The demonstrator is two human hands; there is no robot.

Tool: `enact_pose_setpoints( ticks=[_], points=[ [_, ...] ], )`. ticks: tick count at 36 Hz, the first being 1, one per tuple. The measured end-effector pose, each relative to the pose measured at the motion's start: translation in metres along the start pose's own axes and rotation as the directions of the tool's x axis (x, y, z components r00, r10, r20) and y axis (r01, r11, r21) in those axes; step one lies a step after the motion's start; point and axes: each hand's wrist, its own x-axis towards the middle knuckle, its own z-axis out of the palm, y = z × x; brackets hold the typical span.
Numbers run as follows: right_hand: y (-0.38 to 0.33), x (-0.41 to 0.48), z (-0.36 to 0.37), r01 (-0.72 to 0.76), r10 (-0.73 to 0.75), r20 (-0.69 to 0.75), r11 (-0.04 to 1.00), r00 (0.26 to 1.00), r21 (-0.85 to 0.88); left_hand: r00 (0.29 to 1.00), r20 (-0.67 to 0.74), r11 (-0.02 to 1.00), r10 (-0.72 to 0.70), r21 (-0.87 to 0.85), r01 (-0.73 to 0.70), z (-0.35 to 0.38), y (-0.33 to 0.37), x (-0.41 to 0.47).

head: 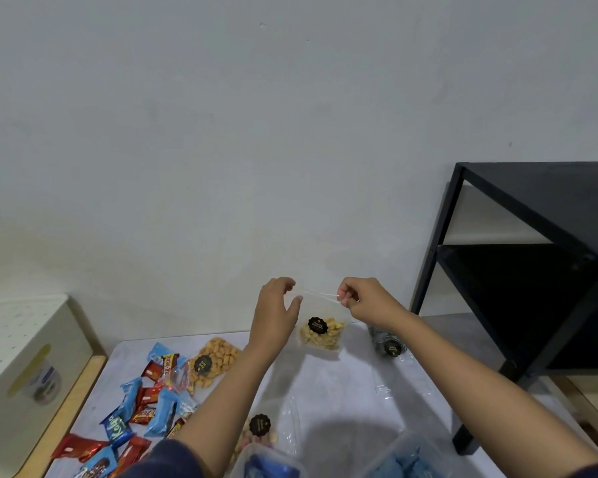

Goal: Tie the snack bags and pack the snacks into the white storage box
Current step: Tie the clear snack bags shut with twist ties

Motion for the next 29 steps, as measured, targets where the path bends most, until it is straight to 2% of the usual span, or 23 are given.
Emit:
enact_pose_setpoints(
  ticks=[2, 3, 5, 8, 14, 20, 24, 29],
  points=[
    [0.003, -0.002, 0.007, -0.014, 0.014, -0.024, 1.0, 1.0, 0.0, 0.996, -0.062, 0.997, -0.061, -0.055, 0.058, 0.005, -0.003, -0.009],
    [0.005, -0.004, 0.01, -0.017, 0.016, -0.028, 1.0, 0.999, -0.001, 0.994, -0.05, 0.993, -0.095, -0.071, 0.091, 0.009, -0.004, -0.014],
    [0.009, -0.008, 0.019, -0.012, 0.012, -0.023, 1.0, 1.0, -0.009, 0.981, 0.04, 0.975, -0.188, -0.11, 0.192, 0.019, -0.007, -0.023],
    [0.016, -0.014, 0.035, -0.001, 0.002, 0.005, 0.999, 1.0, -0.039, 0.917, 0.202, 0.902, -0.343, -0.202, 0.382, 0.032, -0.012, -0.034],
    [0.033, -0.031, 0.06, 0.054, -0.047, 0.117, 0.997, 0.992, -0.063, 0.818, 0.3, 0.742, -0.492, -0.347, 0.573, 0.05, -0.023, -0.049],
    [0.045, -0.044, 0.07, 0.038, -0.031, 0.196, 0.999, 0.98, -0.032, 0.728, 0.455, 0.617, -0.513, -0.394, 0.681, 0.054, -0.034, -0.063],
    [0.049, -0.046, 0.074, -0.085, 0.051, 0.27, 0.99, 0.962, 0.115, 0.726, 0.485, 0.604, -0.487, -0.414, 0.681, 0.057, -0.038, -0.066],
    [0.052, -0.045, 0.079, -0.195, 0.129, 0.33, 0.965, 0.935, 0.175, 0.727, 0.555, 0.602, -0.405, -0.437, 0.669, 0.058, -0.043, -0.071]
  ],
)
